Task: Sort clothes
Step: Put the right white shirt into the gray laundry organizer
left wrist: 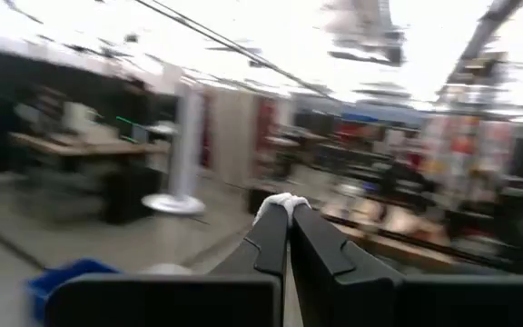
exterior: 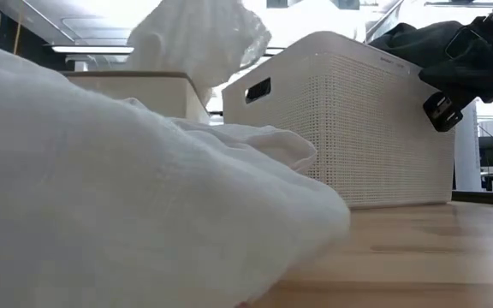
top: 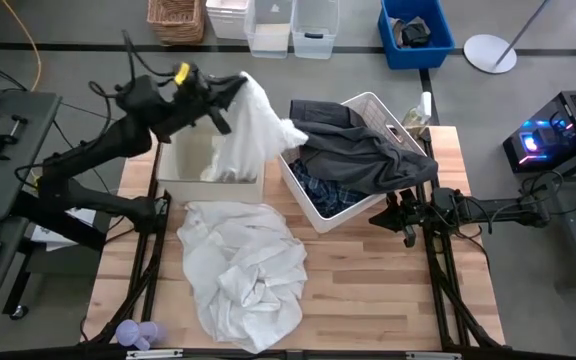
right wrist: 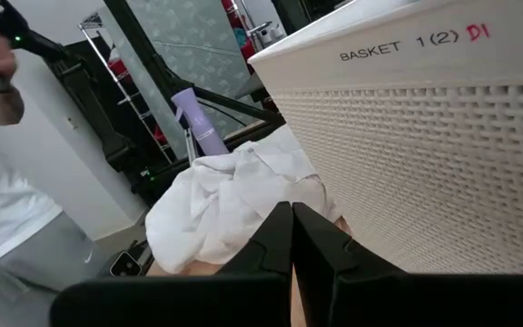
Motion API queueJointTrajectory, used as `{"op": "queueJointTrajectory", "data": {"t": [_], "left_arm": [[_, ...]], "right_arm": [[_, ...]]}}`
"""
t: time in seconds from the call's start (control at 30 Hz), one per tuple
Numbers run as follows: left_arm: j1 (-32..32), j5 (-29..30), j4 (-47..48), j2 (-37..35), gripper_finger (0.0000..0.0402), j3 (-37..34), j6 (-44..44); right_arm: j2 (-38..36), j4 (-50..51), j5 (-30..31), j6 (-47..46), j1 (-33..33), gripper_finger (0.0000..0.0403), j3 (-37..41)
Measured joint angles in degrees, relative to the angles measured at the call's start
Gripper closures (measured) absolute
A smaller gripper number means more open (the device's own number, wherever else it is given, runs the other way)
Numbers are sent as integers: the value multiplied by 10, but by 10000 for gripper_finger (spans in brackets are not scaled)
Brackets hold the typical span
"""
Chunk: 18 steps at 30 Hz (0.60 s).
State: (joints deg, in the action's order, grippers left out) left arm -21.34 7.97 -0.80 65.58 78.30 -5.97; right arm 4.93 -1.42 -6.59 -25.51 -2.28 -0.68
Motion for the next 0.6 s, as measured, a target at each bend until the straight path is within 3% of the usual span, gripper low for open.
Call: {"op": "queueJointTrajectory", "data": {"t": [0.17, 0.33, 0.4, 0.6], "left_arm": [[-50, 91, 2, -45, 401, 3, 94], [-112, 145, 56, -102, 401, 3, 161], [-134, 143, 110, -113, 401, 4, 151], [-174, 47, 268, -80, 401, -32, 94]], "right_arm": [[0, 0, 0, 0, 0, 402, 0], [0, 0, 0, 0, 0, 402, 0], [0, 0, 0, 0, 0, 402, 0], [0, 0, 0, 0, 0, 402, 0]]}}
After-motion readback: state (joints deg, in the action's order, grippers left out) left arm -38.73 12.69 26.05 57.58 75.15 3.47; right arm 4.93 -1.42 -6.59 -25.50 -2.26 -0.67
